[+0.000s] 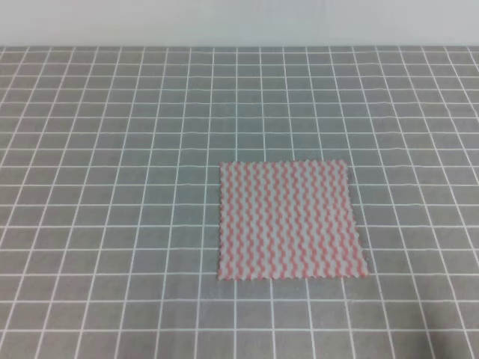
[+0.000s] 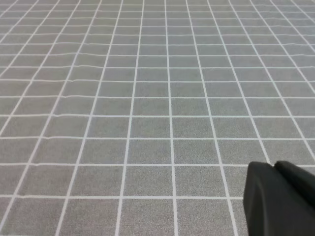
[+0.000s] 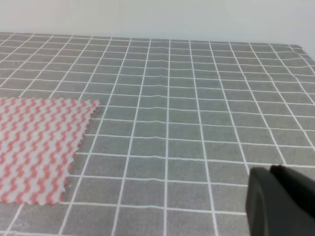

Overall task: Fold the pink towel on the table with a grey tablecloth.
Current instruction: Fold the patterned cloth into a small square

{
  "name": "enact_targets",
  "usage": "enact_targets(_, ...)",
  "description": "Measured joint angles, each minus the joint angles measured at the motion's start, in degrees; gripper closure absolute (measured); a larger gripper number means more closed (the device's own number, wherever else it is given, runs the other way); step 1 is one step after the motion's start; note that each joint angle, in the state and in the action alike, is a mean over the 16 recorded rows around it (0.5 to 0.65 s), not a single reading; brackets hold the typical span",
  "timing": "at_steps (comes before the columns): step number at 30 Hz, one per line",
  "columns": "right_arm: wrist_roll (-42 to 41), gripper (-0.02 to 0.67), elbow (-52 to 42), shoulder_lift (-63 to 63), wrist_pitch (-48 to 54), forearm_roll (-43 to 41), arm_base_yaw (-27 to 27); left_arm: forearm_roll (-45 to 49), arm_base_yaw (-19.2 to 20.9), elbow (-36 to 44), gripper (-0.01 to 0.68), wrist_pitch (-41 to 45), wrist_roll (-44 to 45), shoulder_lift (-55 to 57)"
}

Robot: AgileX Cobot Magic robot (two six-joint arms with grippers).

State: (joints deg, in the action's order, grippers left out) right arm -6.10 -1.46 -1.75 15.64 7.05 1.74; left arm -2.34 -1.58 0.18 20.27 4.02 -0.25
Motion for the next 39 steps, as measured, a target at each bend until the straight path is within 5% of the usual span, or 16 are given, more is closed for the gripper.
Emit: enact_targets(39,0.1,0.665,0.4,0.4,0.2,0.7,0.0,-0.1,0.0,0.3,0.675,-0.6,-0.1,-0.4)
